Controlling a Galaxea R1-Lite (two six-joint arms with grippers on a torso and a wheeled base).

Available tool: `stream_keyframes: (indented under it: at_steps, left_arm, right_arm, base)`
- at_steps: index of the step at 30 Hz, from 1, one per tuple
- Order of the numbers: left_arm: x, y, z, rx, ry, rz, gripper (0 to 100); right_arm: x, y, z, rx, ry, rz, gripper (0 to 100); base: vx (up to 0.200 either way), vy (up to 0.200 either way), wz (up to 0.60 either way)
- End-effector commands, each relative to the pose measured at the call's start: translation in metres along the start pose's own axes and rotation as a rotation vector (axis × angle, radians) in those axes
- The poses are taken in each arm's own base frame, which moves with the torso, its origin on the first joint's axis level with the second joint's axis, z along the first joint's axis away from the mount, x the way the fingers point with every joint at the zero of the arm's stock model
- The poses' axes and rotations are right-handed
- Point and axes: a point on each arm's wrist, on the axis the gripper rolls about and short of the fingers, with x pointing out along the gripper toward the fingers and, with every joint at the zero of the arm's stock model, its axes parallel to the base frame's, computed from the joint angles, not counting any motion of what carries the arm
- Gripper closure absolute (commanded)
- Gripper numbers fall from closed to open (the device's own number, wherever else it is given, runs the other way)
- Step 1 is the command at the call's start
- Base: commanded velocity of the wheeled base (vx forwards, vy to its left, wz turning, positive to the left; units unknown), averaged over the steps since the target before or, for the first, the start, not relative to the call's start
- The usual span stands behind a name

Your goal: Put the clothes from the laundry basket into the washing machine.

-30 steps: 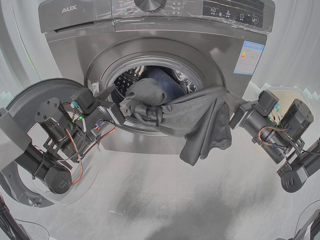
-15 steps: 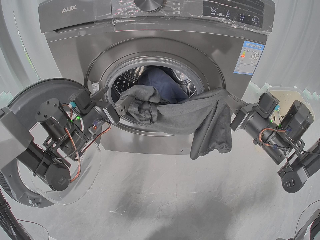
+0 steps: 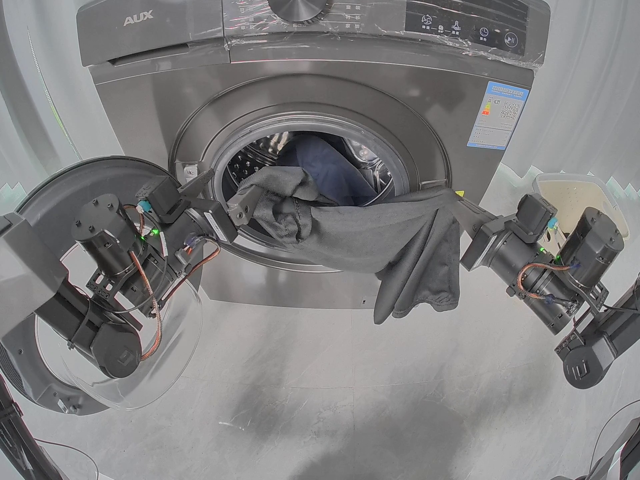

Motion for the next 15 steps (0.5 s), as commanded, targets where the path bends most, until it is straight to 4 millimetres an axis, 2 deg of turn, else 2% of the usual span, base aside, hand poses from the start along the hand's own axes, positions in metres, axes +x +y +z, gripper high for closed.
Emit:
stream_keyframes:
  at_steps: [1, 4, 10, 13, 15]
  left_arm:
    - [0.000, -0.003, 0.001, -0.007, -0.003, -0.013, 0]
    - [-0.004, -0.025, 0.000, -0.030, 0.012, -0.075, 0]
    - [-0.020, -0.052, -0.005, -0.052, 0.063, -0.161, 0]
    - [-0.029, -0.061, -0.013, -0.060, 0.112, -0.212, 0]
    - [-0.044, -0.062, -0.026, -0.058, 0.196, -0.246, 0]
  right_arm:
    - [-0.001, 0.000, -0.009, 0.004, 0.036, 0.000, 100]
    - [-0.002, 0.002, -0.027, 0.014, 0.097, 0.008, 100]
    - [0.001, 0.001, -0.039, 0.018, 0.131, 0.002, 100]
    - [0.001, -0.001, -0.044, 0.018, 0.149, -0.005, 100]
    - [0.002, -0.004, -0.048, 0.019, 0.160, -0.014, 100]
  base:
    - [0.000, 0.000, 0.00]
    - [0.000, 0.000, 0.00]
    - [0.000, 0.000, 0.00]
    - [0.000, 0.000, 0.00]
    - [0.000, 0.000, 0.00]
